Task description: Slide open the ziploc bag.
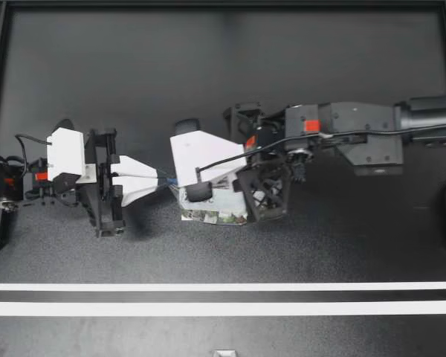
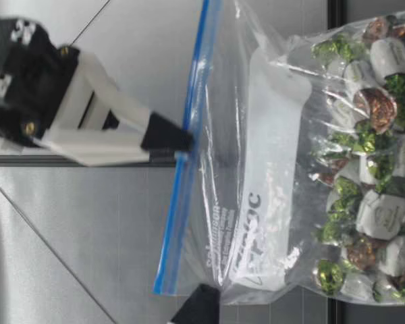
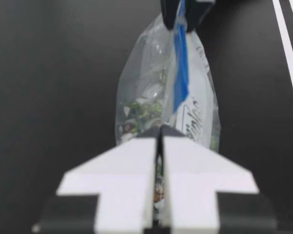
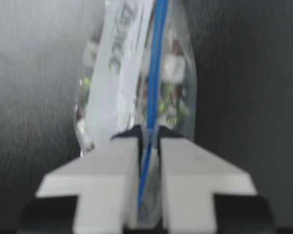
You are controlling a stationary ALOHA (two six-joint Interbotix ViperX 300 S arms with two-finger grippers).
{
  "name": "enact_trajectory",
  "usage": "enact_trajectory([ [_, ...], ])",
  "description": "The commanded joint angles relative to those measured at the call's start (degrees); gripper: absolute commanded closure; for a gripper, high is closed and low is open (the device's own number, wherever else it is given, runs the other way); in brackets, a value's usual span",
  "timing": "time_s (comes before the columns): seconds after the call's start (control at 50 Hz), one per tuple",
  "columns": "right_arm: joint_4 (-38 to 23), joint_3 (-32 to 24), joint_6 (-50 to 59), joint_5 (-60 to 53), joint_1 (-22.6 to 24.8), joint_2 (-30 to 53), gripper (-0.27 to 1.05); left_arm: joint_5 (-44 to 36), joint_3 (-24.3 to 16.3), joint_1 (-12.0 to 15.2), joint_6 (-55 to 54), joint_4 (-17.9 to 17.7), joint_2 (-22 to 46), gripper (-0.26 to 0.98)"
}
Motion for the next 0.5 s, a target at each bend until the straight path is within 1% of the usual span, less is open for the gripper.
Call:
enact_trajectory([
  [0.0, -0.2, 0.8, -0.1, 1.2, -1.0, -3.7, 0.88, -0.3, -0.1, 0.2, -0.1, -0.2, -0.8, 0.89],
  [0.34, -0.1, 9.6, 1.4, 0.3, -1.8, -10.5, 0.88, 0.1, 0.4, 0.2, 0.0, -0.1, -1.8, 0.89],
  [0.48, -0.1, 13.0, 2.4, -1.8, -2.5, -13.6, 0.88, 0.2, 1.1, 0.2, 0.0, -0.9, -2.5, 0.89],
])
